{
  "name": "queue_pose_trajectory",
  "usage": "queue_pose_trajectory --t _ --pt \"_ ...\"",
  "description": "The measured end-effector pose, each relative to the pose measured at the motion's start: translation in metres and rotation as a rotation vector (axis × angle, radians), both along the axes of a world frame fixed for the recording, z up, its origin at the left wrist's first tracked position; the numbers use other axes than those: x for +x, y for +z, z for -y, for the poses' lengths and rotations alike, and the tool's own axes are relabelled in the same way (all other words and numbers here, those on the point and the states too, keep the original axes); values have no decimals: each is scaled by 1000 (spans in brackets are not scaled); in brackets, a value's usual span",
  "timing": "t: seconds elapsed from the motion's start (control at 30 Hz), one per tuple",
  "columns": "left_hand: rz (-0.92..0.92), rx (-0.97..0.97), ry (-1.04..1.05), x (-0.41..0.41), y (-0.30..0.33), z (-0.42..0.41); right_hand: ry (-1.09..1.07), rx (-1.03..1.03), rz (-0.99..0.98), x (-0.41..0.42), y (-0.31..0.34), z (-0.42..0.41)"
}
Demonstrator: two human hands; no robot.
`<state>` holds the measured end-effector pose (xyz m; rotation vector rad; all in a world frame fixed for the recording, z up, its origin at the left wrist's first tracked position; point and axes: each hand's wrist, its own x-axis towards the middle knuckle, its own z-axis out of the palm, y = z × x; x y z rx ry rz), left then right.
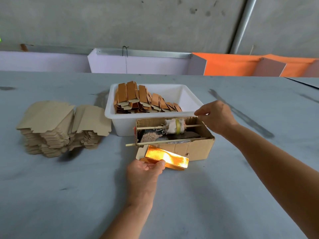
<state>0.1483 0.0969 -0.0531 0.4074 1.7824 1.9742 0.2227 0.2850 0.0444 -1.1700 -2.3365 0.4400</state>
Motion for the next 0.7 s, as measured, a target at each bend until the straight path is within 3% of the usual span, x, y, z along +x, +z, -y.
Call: queue_pose_trajectory --t 0.23,0.47,0.7 --pt "6 -2 6 -1 -2 -1 104 44 123 4 -2 -4" --pt "21 18 -1 0 0 -2 190 -121 -166 -17 -12 10" --pt "15 13 -6 -1 0 -1 184 -155 -99 -17 -13 11"
